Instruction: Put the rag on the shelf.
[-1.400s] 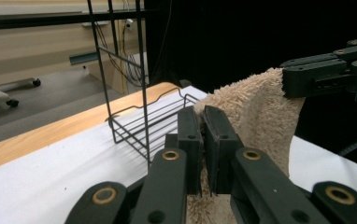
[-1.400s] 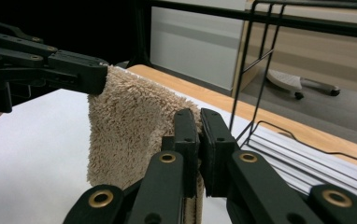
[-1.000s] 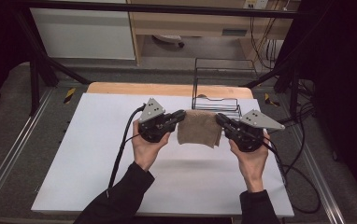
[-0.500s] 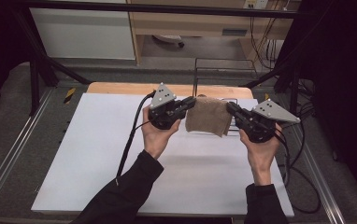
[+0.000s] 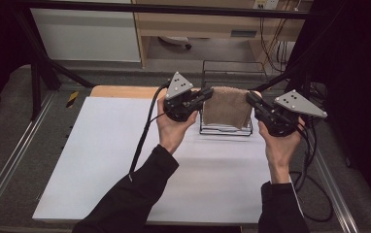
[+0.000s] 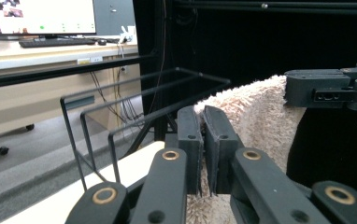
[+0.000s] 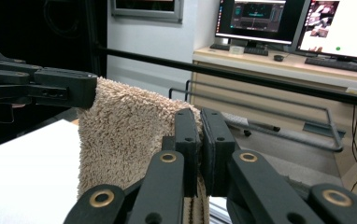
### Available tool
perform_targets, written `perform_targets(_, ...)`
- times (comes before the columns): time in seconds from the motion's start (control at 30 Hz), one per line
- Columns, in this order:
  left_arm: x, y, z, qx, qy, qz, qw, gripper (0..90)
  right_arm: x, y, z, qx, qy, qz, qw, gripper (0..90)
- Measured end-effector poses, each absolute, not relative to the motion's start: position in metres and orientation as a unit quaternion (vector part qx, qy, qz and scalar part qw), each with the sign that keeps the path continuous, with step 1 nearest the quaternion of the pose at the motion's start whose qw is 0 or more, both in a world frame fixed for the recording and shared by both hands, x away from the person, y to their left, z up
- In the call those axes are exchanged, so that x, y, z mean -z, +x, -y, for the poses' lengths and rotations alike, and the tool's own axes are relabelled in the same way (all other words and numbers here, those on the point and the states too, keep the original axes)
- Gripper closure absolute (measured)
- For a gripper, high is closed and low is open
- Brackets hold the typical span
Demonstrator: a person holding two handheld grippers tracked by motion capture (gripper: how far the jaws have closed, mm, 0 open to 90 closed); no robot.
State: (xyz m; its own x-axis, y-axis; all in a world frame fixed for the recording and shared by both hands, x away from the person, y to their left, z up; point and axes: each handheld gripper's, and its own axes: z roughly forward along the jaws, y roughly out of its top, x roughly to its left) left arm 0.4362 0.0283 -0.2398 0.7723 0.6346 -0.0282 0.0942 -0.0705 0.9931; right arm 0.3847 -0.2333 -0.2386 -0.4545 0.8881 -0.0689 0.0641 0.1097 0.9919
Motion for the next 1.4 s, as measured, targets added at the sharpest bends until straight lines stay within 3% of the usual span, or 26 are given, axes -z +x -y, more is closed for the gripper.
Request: perform_targets(1.4, 0.173, 0.487, -0.009, -0.246, 0.665, -0.257, 0.656, 85.7, 0.166, 0.439, 0.245, -0.572, 0.355, -0.609, 0.42, 86.5)
